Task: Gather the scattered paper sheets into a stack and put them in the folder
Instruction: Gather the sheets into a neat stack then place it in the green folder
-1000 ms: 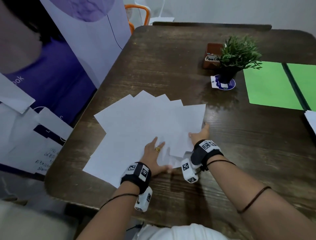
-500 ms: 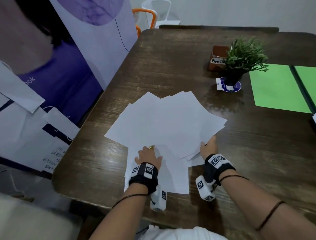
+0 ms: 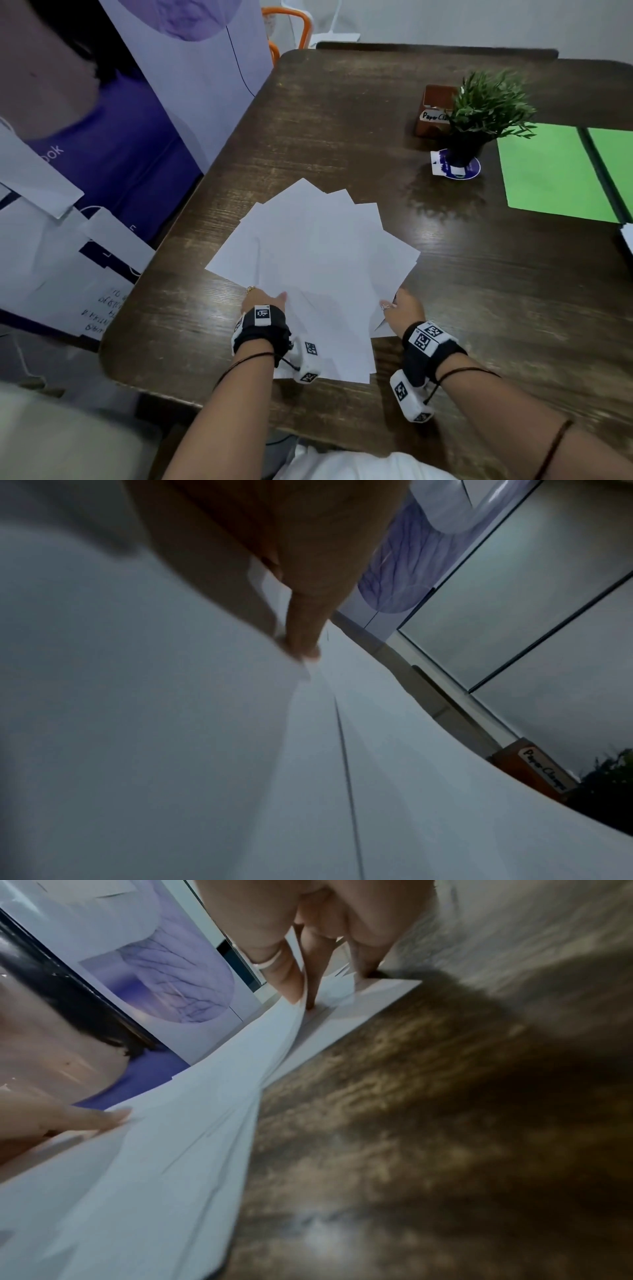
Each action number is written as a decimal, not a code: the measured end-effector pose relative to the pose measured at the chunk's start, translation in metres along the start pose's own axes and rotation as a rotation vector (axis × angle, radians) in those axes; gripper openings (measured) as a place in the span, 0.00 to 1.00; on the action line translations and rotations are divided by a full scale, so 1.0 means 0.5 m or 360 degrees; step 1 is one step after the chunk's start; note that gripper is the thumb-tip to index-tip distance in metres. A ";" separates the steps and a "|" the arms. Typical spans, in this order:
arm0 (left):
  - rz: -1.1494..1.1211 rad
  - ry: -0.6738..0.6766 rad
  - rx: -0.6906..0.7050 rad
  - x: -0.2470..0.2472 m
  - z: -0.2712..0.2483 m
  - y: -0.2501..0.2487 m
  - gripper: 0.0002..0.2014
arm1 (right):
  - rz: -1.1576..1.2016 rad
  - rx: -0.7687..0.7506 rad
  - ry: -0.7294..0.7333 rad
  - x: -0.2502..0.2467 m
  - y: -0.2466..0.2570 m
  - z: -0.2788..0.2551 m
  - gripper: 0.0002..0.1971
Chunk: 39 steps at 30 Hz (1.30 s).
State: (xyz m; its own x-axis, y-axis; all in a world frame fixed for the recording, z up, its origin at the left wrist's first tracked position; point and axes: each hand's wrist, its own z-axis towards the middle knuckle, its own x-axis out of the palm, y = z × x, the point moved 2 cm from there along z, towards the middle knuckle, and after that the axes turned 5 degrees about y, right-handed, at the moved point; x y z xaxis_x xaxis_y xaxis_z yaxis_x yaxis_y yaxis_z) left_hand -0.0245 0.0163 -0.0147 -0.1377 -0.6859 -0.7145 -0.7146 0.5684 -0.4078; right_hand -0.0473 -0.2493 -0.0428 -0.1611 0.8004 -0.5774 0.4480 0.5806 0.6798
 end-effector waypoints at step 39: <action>-0.1017 -0.0112 0.1696 0.082 -0.335 -0.406 0.24 | 0.0865 -0.0602 -0.0662 -0.487 0.057 -0.095 0.15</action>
State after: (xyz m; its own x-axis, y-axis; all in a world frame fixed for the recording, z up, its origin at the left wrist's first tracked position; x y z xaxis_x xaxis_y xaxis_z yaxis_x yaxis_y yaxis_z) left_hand 0.0000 -0.2031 0.1341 0.0900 -0.9681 -0.2340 0.2768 0.2500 -0.9279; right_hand -0.0371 -0.4203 0.1388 0.3715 0.9087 -0.1904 0.0271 0.1944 0.9805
